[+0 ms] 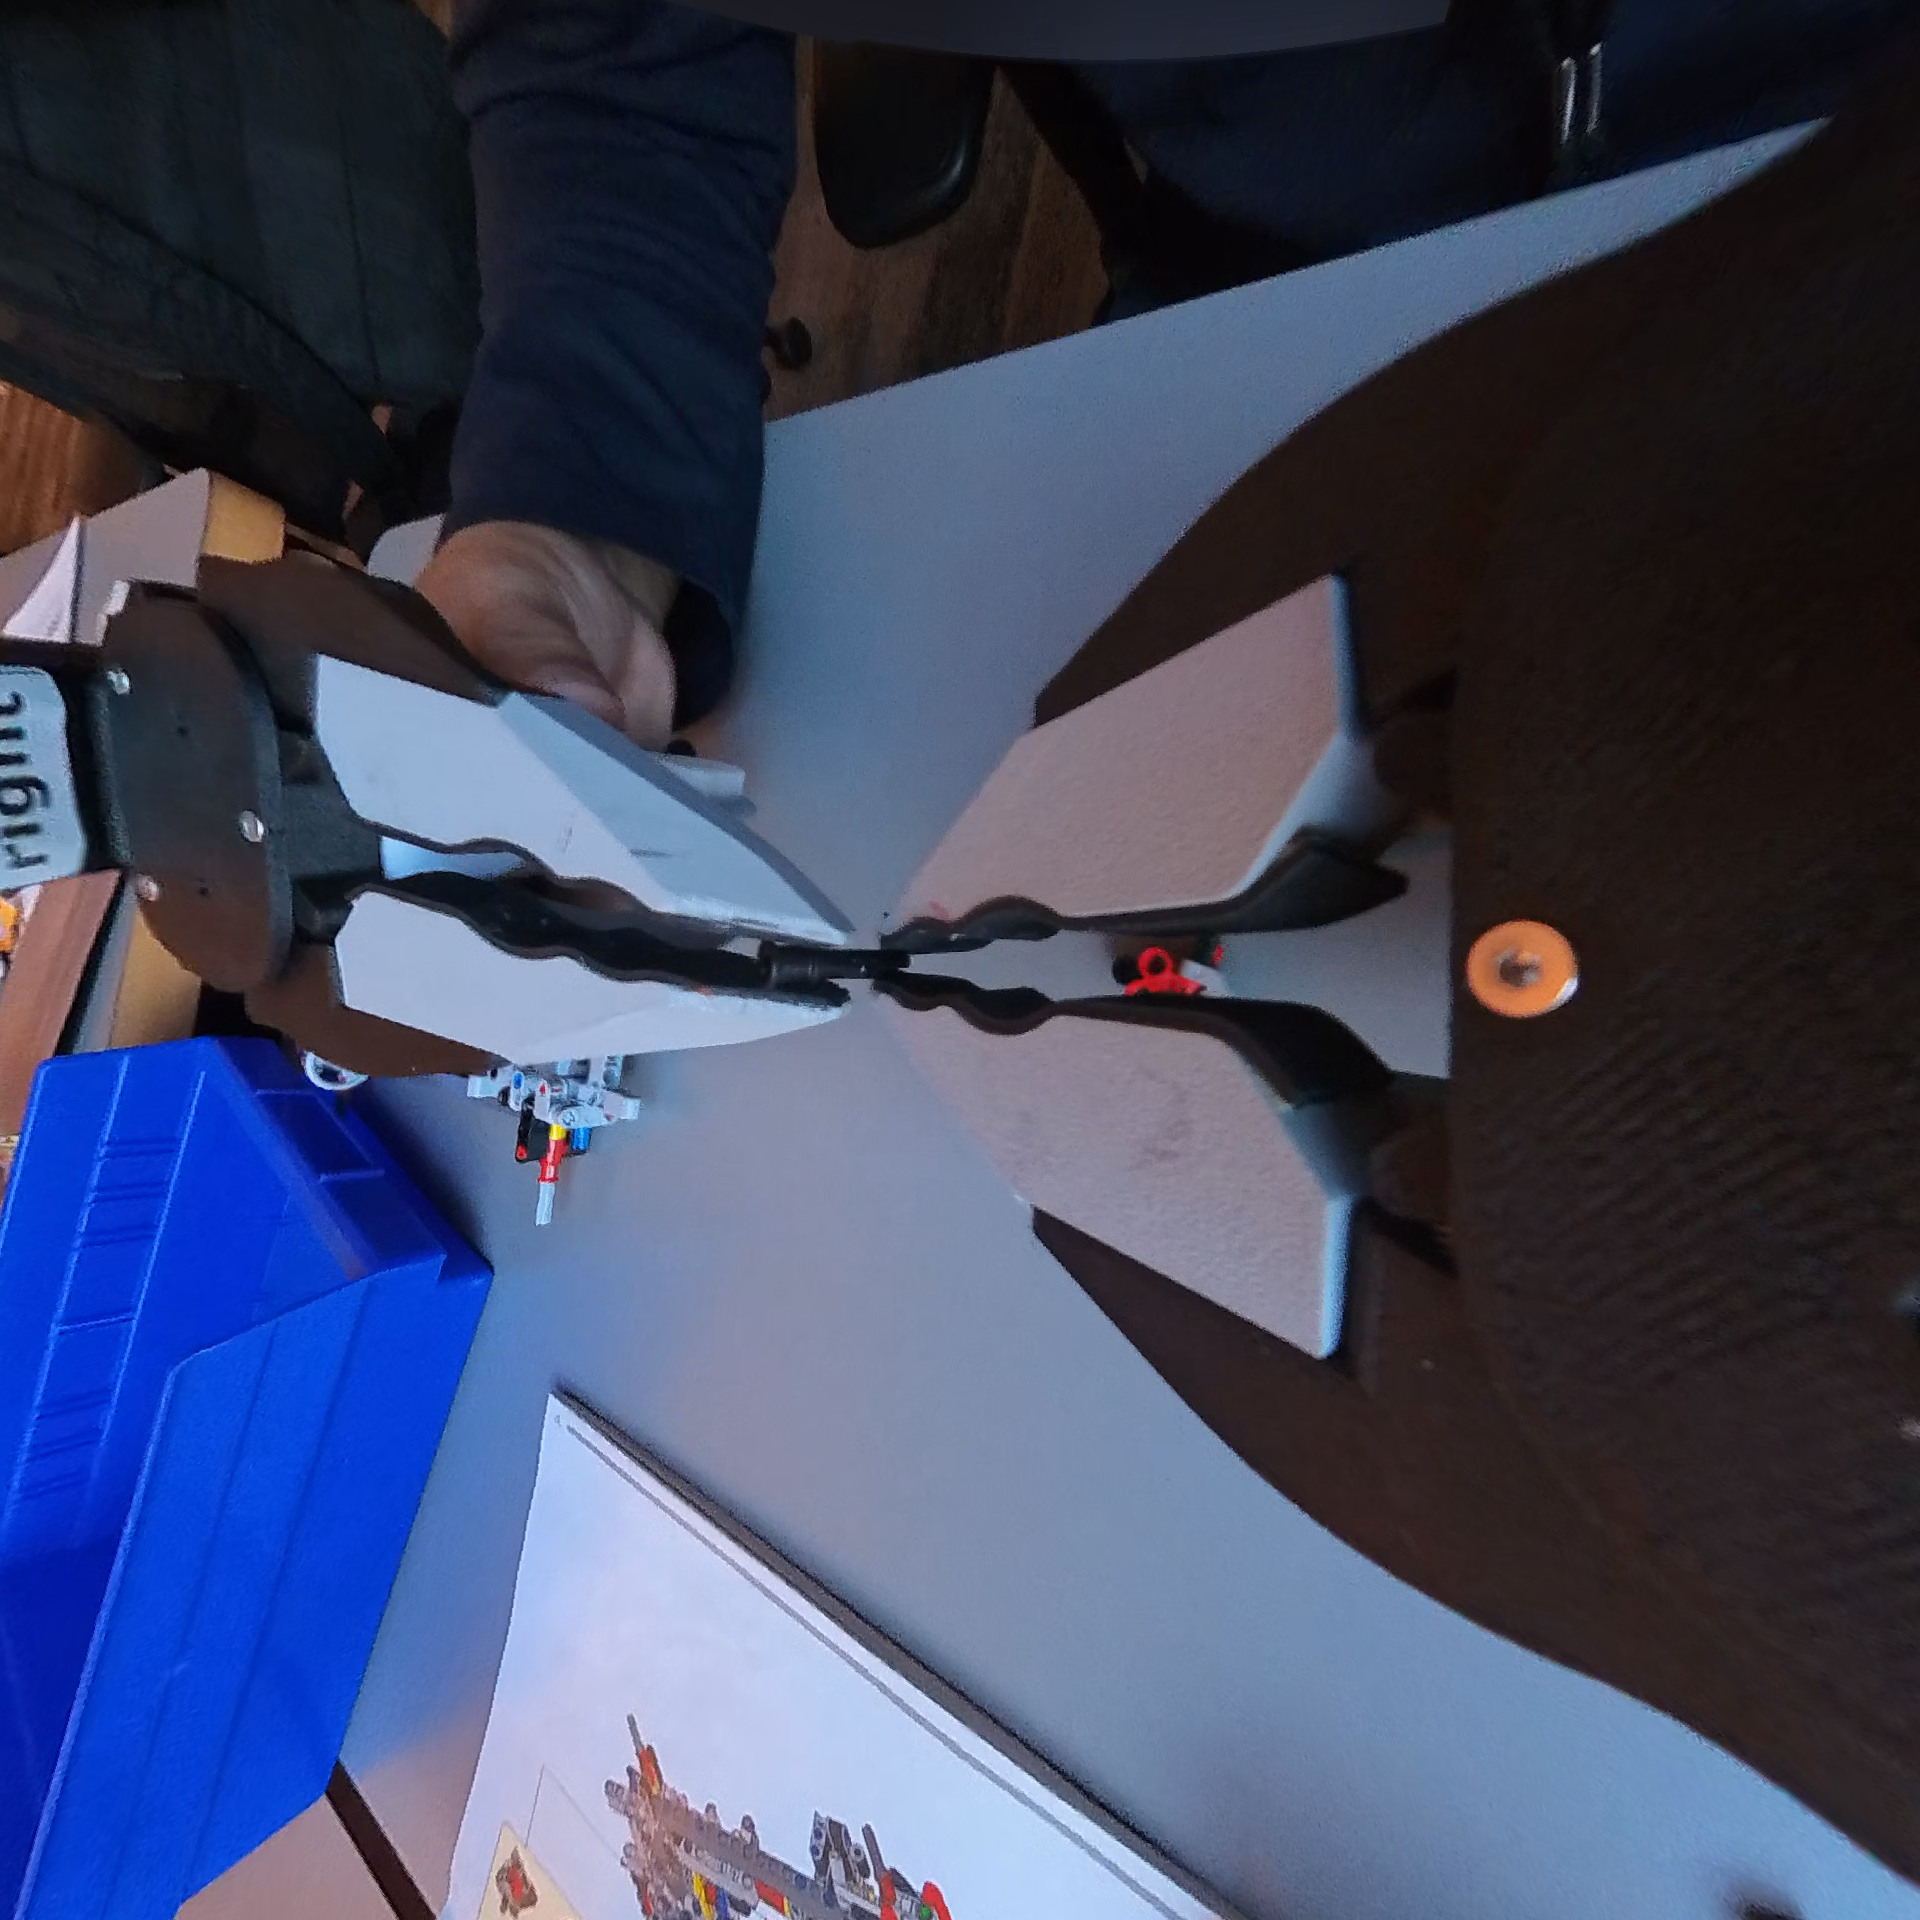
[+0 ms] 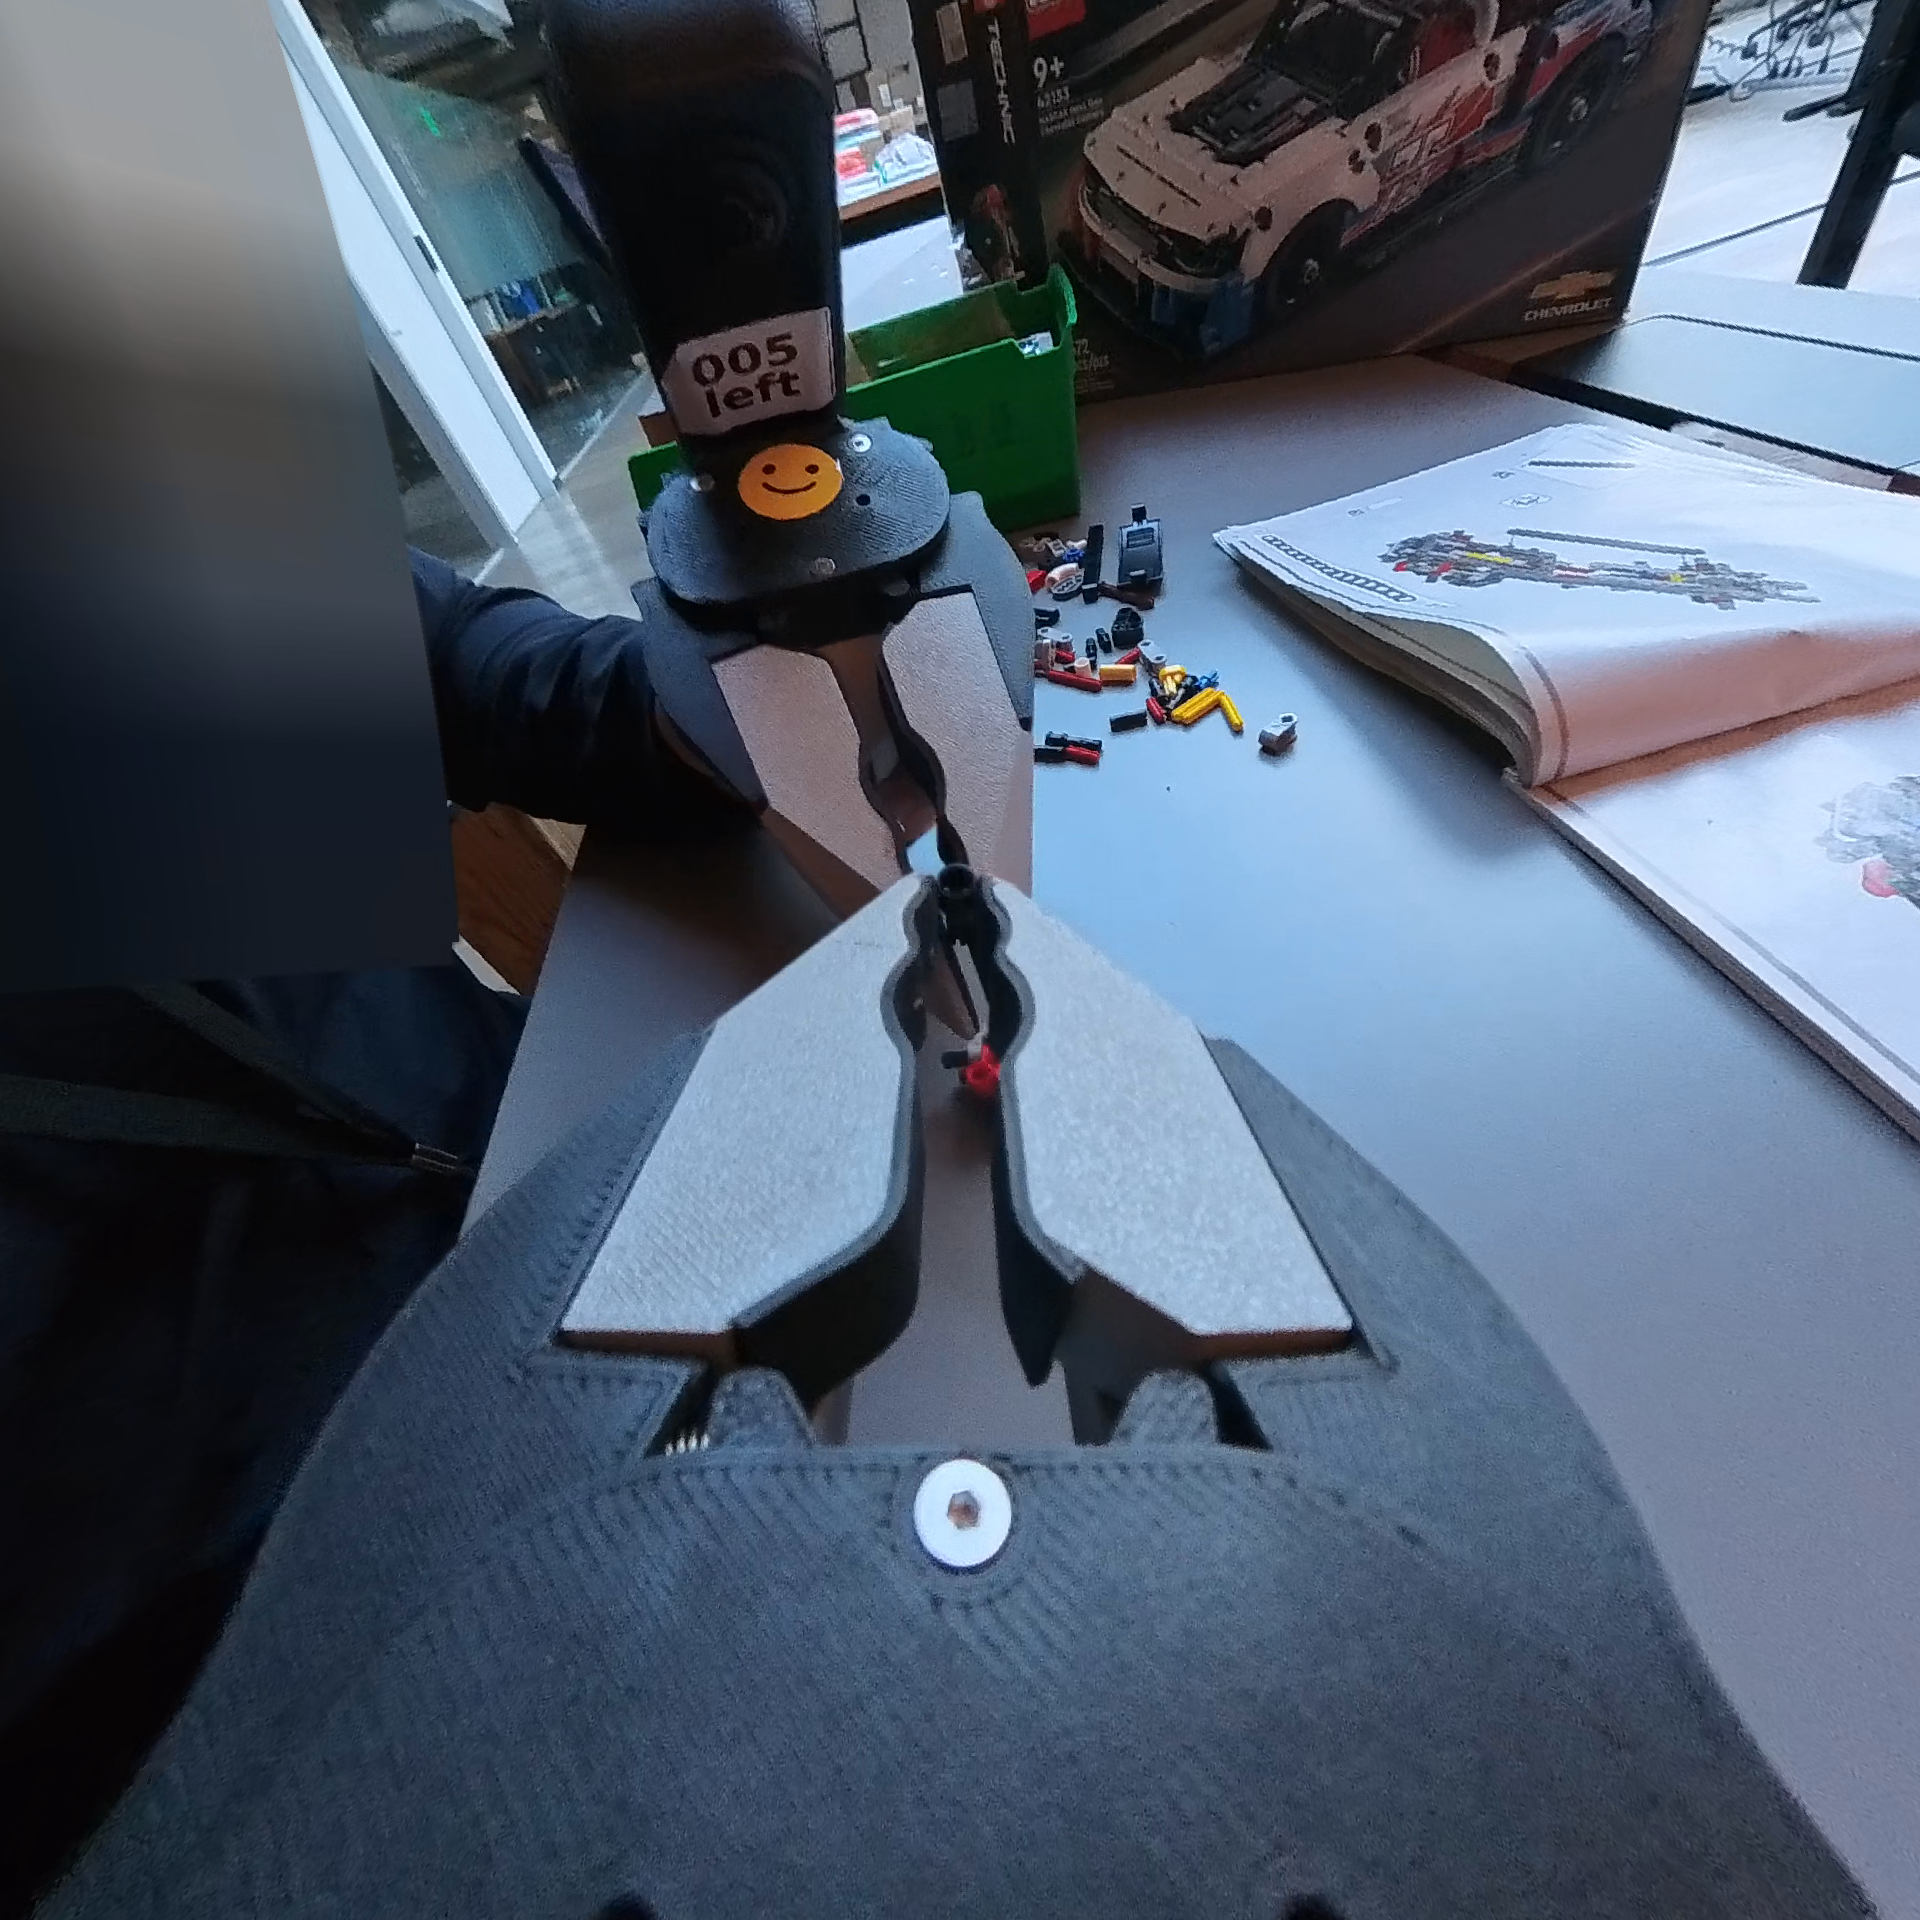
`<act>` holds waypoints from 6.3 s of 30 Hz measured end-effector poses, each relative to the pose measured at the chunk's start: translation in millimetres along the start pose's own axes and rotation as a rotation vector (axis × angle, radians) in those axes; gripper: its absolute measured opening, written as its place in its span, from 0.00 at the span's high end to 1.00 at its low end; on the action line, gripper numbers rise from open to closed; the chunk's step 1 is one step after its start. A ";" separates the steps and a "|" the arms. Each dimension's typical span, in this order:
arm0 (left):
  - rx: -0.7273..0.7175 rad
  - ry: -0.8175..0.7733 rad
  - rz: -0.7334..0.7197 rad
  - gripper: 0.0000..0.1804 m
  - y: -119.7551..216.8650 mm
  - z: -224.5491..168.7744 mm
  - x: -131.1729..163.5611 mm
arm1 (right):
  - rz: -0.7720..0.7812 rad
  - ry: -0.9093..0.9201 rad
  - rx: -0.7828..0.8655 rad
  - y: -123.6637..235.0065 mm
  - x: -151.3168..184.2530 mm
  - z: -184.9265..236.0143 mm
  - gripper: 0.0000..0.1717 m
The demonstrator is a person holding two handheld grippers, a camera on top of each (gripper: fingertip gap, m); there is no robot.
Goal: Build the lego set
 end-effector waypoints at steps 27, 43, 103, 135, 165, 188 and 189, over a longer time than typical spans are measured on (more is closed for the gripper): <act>0.191 -0.065 0.362 0.70 15.4 17.0 56.1 | 0.331 0.065 0.086 -16.2 38.9 -3.2 0.98; 0.273 -0.158 0.350 0.87 9.4 18.3 59.9 | 0.420 0.080 0.091 -24.5 60.7 -7.4 0.98; 0.272 -0.070 0.337 0.87 8.7 18.5 60.1 | 0.444 0.273 0.087 -28.9 63.3 -3.7 0.98; 0.247 -0.076 0.327 0.83 5.1 15.6 58.3 | 0.344 0.166 0.120 -19.1 55.7 -10.0 0.98; 0.137 -0.013 0.169 0.99 8.9 10.1 23.2 | 0.349 0.260 0.060 -10.3 17.8 13.0 0.89; 0.128 -0.117 0.221 0.99 11.7 0.6 28.9 | 0.627 0.409 0.050 -24.6 18.2 12.8 0.98; 0.127 -0.119 0.225 0.99 11.5 0.7 29.3 | 0.627 0.408 0.051 -25.0 19.0 12.9 0.98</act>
Point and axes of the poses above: each gripper's, where its closed fingertips meet, y back along the fingers, x out of its underside, z = x × y across the jaws, the point moved 5 cm from there along y, back along the fingers, and after that the axes turned 8 degrees about -z, right-handed, at the moved point
